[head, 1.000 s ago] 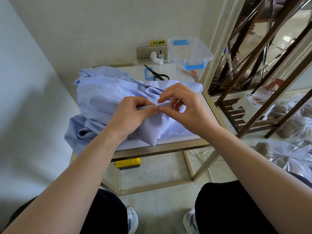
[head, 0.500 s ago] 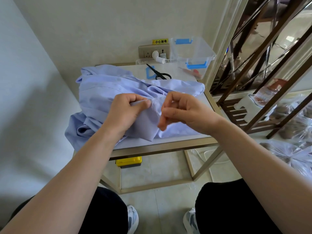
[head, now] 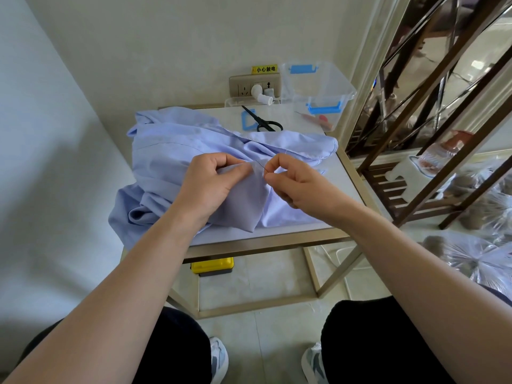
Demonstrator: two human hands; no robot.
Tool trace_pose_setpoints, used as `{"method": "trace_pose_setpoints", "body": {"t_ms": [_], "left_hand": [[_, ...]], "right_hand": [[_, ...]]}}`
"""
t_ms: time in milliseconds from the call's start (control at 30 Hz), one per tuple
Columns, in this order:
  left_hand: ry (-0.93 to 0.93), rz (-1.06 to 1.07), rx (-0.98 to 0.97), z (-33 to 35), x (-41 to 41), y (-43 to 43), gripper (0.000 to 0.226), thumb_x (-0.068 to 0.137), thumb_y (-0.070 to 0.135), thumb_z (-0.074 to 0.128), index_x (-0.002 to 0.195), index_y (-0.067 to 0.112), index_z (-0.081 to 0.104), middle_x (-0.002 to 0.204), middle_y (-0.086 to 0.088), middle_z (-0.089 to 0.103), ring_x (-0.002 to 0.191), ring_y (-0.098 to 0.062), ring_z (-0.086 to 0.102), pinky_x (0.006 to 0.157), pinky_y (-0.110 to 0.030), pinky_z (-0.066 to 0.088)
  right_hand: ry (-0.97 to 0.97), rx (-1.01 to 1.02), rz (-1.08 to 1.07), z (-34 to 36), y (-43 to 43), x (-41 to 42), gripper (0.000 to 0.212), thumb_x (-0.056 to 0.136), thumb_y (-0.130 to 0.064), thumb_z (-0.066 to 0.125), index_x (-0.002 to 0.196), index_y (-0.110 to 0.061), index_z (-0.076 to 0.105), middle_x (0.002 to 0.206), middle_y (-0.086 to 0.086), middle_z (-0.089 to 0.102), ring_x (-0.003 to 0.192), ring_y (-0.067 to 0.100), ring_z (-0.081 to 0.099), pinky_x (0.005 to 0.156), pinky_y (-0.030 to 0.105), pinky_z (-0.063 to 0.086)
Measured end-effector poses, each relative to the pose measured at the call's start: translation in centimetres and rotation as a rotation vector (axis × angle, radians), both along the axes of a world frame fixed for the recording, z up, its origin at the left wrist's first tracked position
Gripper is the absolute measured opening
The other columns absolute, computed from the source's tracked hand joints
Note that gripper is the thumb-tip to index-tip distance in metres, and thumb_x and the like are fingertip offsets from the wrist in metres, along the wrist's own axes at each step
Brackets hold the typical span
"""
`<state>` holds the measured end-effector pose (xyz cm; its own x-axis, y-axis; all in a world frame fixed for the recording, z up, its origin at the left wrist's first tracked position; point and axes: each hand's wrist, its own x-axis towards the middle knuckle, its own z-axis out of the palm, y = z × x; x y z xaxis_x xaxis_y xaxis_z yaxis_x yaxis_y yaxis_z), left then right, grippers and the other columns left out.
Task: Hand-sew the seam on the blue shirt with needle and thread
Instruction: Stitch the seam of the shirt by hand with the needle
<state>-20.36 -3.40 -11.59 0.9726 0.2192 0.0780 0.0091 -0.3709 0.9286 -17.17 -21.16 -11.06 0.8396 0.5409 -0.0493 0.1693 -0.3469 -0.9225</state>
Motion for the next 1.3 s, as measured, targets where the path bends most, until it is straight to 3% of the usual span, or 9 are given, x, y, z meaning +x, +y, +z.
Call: {"method": "trace_pose_setpoints", "body": {"t_ms": [167,333,467,733,967,1067,1133,1233,1300], "left_hand": [[0.027,-0.009,-0.047,0.0,0.0,0.0,0.013,0.088,0.025,0.070,0.075,0.025,0.073,0.075,0.008,0.070,0.073,-0.008,0.059,0.066,-0.022,0.045],[0.027,0.006,-0.050,0.0,0.1,0.1,0.017,0.088,0.025,0.069,0.071,0.025,0.071,0.068,0.012,0.066,0.069,-0.005,0.056,0.062,-0.018,0.044],[0.022,0.004,-0.047,-0.1,0.2,0.0,0.016,0.088,0.025,0.069,0.073,0.023,0.071,0.069,0.010,0.066,0.069,-0.004,0.055,0.060,-0.013,0.043],[-0.002,0.014,-0.042,0.0,0.1,0.1,0.012,0.088,0.022,0.069,0.077,0.022,0.073,0.073,0.012,0.068,0.072,0.006,0.054,0.063,-0.003,0.039],[-0.011,0.010,-0.027,0.0,0.1,0.1,0.013,0.088,0.019,0.068,0.076,0.023,0.072,0.073,0.010,0.066,0.071,0.006,0.054,0.062,-0.002,0.038],[-0.001,0.012,-0.024,0.0,0.1,0.2,0.014,0.087,0.022,0.069,0.074,0.026,0.072,0.072,0.013,0.067,0.073,0.003,0.055,0.062,-0.004,0.040],[0.010,-0.009,-0.035,0.0,0.1,0.4,0.012,0.087,0.024,0.070,0.076,0.026,0.073,0.074,0.012,0.069,0.074,0.000,0.057,0.062,-0.007,0.041],[0.030,-0.023,-0.051,0.1,-0.1,0.4,0.011,0.086,0.023,0.071,0.076,0.027,0.073,0.073,0.014,0.069,0.069,0.003,0.058,0.061,-0.008,0.043],[0.039,-0.028,-0.040,0.1,-0.2,0.4,0.011,0.085,0.023,0.072,0.076,0.027,0.073,0.074,0.013,0.070,0.070,0.002,0.059,0.064,-0.011,0.045]], "right_hand": [[-0.228,0.046,-0.149,-0.8,0.8,-0.2,0.019,0.084,-0.014,0.073,0.075,-0.015,0.057,0.043,-0.012,0.026,0.044,0.010,0.023,0.048,0.017,0.020],[-0.308,-0.093,-0.185,-1.2,0.9,-0.2,0.025,0.075,-0.029,0.083,0.067,-0.017,0.063,0.040,-0.009,0.022,0.043,0.011,0.027,0.046,0.020,0.021],[-0.294,-0.092,-0.186,-1.2,1.1,-0.2,0.019,0.081,-0.018,0.077,0.068,-0.016,0.064,0.037,-0.009,0.026,0.041,0.010,0.028,0.046,0.017,0.023],[-0.045,-0.244,0.350,0.9,-0.6,-0.6,0.015,0.081,-0.019,0.079,0.075,-0.009,0.071,0.048,-0.009,0.024,0.046,0.010,0.022,0.048,0.016,0.021],[0.042,-0.350,0.441,1.5,-1.7,-0.5,0.013,0.081,-0.020,0.079,0.077,-0.011,0.071,0.049,-0.008,0.024,0.046,0.010,0.022,0.048,0.017,0.020],[-0.010,-0.311,0.259,1.6,-1.5,-0.3,0.013,0.086,-0.024,0.073,0.093,-0.014,0.069,0.048,-0.012,0.030,0.046,0.007,0.027,0.049,0.017,0.023],[0.033,-0.229,0.108,1.8,-1.4,0.1,0.009,0.095,-0.020,0.057,0.101,-0.015,0.060,0.050,-0.015,0.039,0.047,0.004,0.032,0.050,0.016,0.028],[0.142,-0.059,0.044,2.2,-1.6,0.6,0.020,0.099,-0.006,0.035,0.094,-0.012,0.053,0.062,-0.005,0.038,0.056,0.010,0.031,0.052,0.021,0.027],[0.054,-0.046,0.061,2.0,-1.7,0.7,0.018,0.102,-0.004,0.038,0.096,-0.008,0.054,0.065,0.000,0.042,0.057,0.011,0.035,0.054,0.022,0.033]]}}
